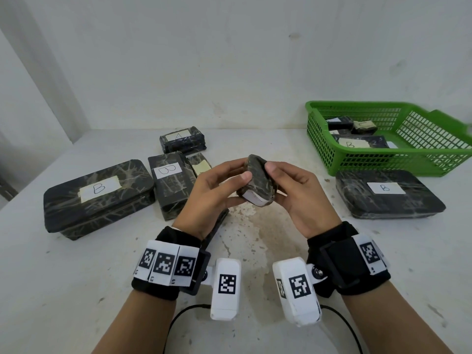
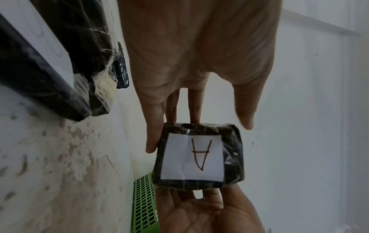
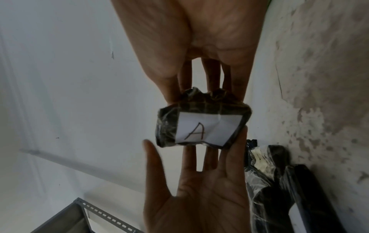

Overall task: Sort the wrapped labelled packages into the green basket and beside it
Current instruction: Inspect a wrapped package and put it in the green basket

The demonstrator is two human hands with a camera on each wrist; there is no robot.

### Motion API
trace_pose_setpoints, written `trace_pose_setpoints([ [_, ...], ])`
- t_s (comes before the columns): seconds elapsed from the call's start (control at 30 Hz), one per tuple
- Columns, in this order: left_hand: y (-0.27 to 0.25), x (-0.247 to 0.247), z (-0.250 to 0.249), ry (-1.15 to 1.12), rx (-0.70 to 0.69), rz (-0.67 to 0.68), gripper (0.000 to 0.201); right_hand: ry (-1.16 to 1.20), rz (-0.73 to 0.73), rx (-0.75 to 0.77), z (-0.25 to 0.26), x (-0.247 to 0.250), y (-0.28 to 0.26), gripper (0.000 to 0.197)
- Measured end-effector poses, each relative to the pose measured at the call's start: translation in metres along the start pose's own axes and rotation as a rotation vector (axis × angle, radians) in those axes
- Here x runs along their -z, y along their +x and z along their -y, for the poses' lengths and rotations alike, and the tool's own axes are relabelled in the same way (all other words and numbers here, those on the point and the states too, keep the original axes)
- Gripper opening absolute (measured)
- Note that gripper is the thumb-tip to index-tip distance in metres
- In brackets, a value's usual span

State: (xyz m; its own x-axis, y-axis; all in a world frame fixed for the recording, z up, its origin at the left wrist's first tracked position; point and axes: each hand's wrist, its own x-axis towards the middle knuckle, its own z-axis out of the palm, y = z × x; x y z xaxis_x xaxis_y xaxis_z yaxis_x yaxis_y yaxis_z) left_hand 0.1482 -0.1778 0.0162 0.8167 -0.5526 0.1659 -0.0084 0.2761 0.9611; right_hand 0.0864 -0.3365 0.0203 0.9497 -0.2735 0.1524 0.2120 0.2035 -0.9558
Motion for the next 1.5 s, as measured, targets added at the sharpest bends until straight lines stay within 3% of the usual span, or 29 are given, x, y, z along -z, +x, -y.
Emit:
trace_pose_setpoints([
  [0.1,0.001,0.002,-0.001,0.0,0.002,0.0,0.041,-0.029,0.017,-0.013,0.0,-0.005,-0.003,0.036],
  [0.3,0.0,-0.003,0.002,0.043,0.016,0.028,0.05,-0.083,-0.116,0.085,-0.008,-0.003,0.0,0.021],
  [0.47,0.003,-0.002,0.007,0.09,0.014,-0.023,0.052,-0.097,-0.037,-0.01,-0.008,-0.003,-0.001,0.025],
  [0.67,0.001,-0.001,0.005,0.067,0.033,0.04,0.046,-0.124,-0.085,0.096,-0.013,-0.002,0.0,0.022],
  [0.8,0.002,-0.002,0.006,0.082,0.03,0.017,0.047,-0.115,-0.055,0.058,-0.011,0.001,0.001,0.019],
  [0.93,0.003,0.001,0.007,0.008,0.032,-0.019,0.052,-0.097,0.042,0.019,-0.008,0.0,0.0,0.037],
  [1.07,0.002,0.004,0.005,-0.027,0.042,0.003,0.056,-0.142,0.031,0.096,-0.01,-0.001,0.0,0.037],
  [1.27,0.003,0.004,0.004,-0.037,0.019,0.002,0.032,-0.093,0.086,0.052,-0.008,0.002,0.001,0.04],
  [1.5,0.002,0.003,0.0,-0.039,0.039,-0.022,0.038,-0.092,0.086,0.084,-0.009,0.003,0.002,0.033],
])
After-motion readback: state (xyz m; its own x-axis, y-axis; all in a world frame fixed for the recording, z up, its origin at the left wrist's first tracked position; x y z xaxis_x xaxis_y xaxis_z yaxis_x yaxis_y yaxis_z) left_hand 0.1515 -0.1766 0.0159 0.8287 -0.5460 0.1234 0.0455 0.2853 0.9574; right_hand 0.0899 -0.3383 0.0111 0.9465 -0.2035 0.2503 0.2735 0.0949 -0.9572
